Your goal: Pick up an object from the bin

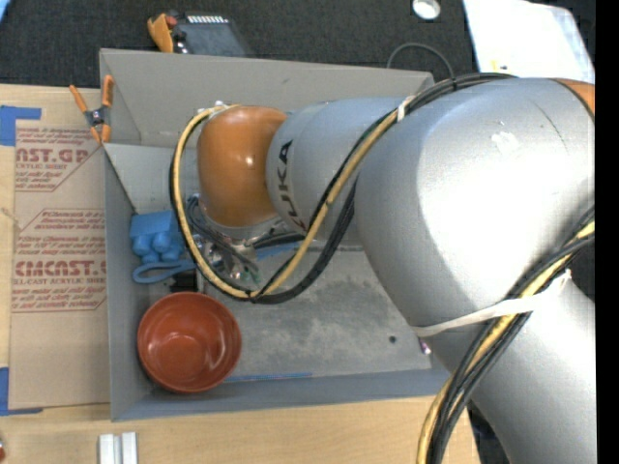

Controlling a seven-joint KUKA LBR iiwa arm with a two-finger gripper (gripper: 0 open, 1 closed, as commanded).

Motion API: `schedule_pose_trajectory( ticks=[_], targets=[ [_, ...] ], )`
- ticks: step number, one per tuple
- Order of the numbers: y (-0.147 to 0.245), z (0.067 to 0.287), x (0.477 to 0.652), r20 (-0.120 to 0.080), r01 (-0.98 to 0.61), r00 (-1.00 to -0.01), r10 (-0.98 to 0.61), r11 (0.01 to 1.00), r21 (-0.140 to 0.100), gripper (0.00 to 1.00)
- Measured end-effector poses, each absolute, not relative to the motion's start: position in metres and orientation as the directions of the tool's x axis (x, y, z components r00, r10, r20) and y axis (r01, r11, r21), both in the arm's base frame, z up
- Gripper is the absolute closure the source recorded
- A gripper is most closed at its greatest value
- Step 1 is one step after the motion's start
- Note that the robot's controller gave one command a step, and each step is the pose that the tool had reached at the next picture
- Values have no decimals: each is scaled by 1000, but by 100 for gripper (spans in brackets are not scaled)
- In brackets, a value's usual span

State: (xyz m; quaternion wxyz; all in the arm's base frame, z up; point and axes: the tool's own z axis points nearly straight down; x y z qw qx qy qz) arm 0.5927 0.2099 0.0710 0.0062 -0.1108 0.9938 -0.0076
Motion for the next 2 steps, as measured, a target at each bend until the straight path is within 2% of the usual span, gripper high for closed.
schedule_pose_trajectory(
  ticks=[1, 2],
  targets=[
    [227, 128, 591, -9, -217, -976, -217, 976, -14, 100],
    [235, 137, 588, -13, -270, -963, -270, 963, -13, 100]
  ],
)
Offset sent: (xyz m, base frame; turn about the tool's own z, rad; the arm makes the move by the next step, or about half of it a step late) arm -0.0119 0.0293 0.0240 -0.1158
